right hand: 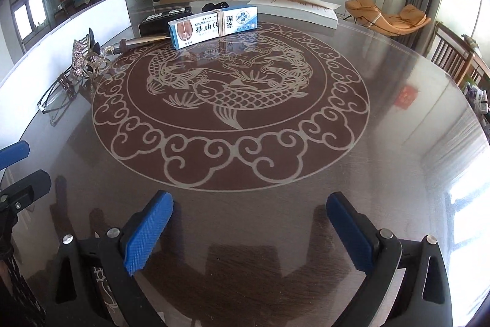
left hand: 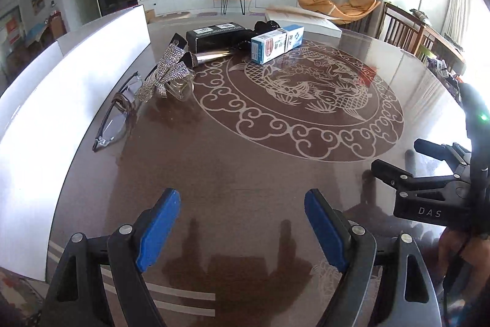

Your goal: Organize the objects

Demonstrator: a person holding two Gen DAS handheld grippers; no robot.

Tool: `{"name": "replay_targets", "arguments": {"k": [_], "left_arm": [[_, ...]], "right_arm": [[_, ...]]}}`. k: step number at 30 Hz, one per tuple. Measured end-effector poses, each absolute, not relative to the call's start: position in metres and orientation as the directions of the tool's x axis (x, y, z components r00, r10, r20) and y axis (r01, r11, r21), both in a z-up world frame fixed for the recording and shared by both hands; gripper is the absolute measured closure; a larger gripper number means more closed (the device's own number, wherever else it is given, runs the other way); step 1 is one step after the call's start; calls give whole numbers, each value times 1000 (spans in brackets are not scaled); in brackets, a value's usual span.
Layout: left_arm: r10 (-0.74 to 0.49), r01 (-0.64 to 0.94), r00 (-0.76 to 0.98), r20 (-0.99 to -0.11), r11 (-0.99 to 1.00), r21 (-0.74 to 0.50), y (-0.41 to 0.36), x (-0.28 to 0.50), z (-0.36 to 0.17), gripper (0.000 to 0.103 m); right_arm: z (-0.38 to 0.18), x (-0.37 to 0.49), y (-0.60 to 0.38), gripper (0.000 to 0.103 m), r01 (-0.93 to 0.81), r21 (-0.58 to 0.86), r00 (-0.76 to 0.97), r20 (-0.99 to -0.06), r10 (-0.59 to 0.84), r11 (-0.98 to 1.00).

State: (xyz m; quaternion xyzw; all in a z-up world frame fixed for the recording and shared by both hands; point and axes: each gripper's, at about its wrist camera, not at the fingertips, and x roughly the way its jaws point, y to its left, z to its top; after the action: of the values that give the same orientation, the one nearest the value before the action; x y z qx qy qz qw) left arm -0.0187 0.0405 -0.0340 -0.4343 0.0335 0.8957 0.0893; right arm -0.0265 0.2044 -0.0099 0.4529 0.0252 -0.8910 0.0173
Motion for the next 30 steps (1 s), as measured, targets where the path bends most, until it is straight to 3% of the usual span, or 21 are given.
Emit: {"name": "replay_targets", "arguments": {"k": [15,30], "left_arm": [[119,-121,-556,-822,-991,-61,27,-30,-50,20],[67,-134,-546,-835,-991,8,36,-30,-57,20]], "right_arm": [[-11,-27,206,0,42,-15,-583,-812,-12,-999],[-11,-27,206,0,42,-15,-583,-812,-12,-999]]}}
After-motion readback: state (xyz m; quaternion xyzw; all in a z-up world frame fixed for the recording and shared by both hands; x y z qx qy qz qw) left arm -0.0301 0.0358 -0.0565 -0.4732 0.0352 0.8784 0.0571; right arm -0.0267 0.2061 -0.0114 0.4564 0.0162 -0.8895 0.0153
